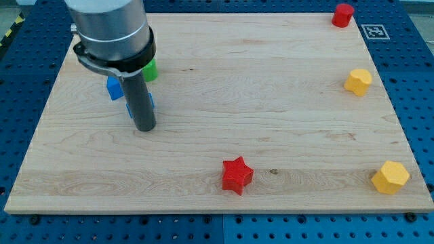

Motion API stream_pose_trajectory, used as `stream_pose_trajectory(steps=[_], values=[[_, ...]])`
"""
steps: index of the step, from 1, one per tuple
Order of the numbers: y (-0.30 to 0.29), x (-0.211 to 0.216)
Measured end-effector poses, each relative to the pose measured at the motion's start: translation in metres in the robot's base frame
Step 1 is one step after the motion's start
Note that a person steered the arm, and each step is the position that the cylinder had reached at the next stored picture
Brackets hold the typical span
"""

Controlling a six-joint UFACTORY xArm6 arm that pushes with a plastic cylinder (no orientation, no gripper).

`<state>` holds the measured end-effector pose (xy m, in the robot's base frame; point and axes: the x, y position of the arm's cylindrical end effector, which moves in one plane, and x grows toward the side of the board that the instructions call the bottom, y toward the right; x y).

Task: Move your arm towards the bottom right

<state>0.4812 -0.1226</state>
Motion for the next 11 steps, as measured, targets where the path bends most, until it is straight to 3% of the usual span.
stream_pose_trajectory(steps=[2, 3, 5, 7, 8, 11], values=[[-0.014, -0.053], [-0.009, -0.053], [0.044, 0.021], [0.052, 0.021], [0.082, 0.001], [0.274, -0.006]])
